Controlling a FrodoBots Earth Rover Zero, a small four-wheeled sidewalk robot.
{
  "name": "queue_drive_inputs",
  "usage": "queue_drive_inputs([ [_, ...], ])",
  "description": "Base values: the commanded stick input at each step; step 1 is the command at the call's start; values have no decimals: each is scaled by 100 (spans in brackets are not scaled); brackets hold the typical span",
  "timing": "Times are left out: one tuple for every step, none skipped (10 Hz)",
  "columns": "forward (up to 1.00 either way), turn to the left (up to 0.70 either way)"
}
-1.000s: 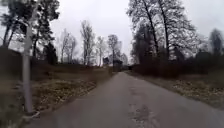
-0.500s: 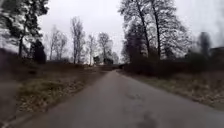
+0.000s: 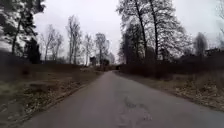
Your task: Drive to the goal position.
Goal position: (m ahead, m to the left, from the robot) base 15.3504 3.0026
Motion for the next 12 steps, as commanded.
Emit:
queue_drive_inputs([
  [100,0],
  [100,0],
  [100,0],
  [100,0],
  [100,0],
  [100,0],
  [100,0],
  [100,0],
  [100,0],
  [100,0],
  [100,0],
  [100,0],
])
